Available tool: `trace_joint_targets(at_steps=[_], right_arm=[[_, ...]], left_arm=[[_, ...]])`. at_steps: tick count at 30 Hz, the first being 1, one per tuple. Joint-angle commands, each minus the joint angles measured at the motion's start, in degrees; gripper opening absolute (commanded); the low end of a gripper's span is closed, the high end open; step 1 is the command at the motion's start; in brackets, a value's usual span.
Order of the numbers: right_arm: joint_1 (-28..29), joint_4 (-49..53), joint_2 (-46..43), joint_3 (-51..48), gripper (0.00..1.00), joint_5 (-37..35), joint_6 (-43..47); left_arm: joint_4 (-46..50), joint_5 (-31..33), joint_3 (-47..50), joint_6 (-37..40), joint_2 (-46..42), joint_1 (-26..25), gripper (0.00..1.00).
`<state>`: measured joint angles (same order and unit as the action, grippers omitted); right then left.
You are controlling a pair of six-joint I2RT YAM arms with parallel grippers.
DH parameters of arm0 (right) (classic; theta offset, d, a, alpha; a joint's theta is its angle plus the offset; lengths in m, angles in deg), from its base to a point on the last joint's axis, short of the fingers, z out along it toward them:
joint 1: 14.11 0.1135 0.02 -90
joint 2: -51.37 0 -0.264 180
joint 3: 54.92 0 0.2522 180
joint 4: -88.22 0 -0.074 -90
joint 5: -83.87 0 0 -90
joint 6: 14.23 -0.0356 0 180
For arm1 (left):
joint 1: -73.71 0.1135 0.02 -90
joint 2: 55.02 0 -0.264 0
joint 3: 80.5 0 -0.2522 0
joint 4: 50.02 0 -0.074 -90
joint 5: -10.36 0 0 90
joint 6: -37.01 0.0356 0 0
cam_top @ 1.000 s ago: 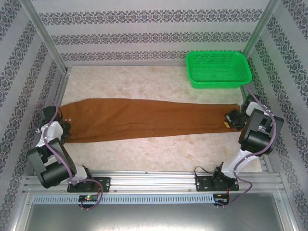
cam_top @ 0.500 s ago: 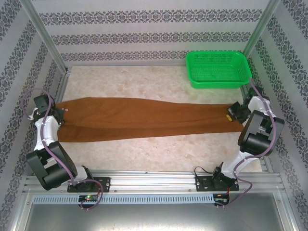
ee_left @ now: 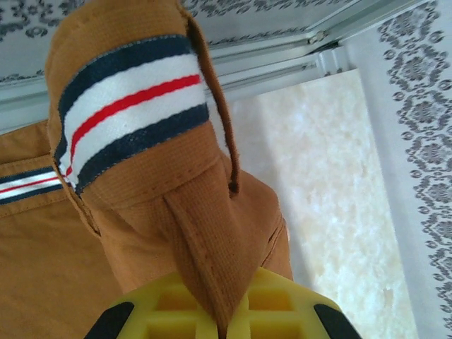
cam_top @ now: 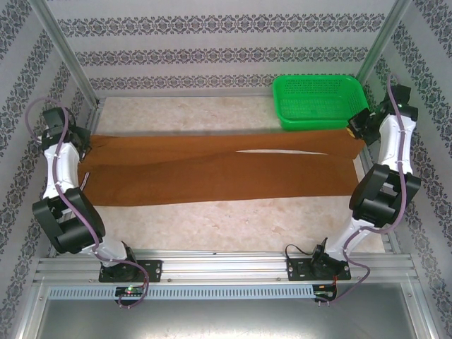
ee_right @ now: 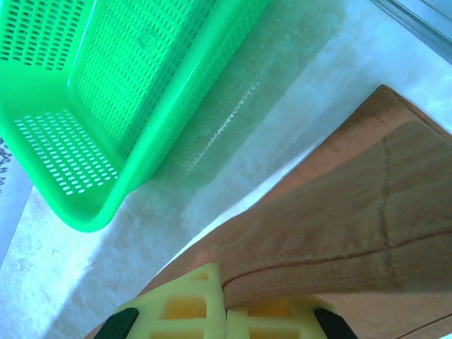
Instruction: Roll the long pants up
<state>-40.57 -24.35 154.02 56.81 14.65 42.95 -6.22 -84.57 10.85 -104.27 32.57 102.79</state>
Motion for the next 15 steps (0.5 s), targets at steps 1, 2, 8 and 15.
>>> trace_joint_targets(at_steps=[1,2,8,15], right_arm=[[-0.8,-0.4,0.3,-2.0,0.0,-5.5,1.1],[-0.8,-1.2,-0.4,-4.6,0.0,-5.8,1.2],[-1.2,-6.8,-6.2,-24.2,0.0,-6.4,0.9],[-2.4,-8.3,-7.5,-34.5,0.0,-7.7,2.7]], left_arm=[[0.6,5.5,-0.6,1.0,-3.6,1.3,0.0],[0.9,5.8,0.5,1.6,-4.5,1.2,0.0],[6.7,8.7,7.7,6.5,-8.8,1.6,0.0],[10.9,15.4,19.5,8.6,-13.0,1.9,0.0]])
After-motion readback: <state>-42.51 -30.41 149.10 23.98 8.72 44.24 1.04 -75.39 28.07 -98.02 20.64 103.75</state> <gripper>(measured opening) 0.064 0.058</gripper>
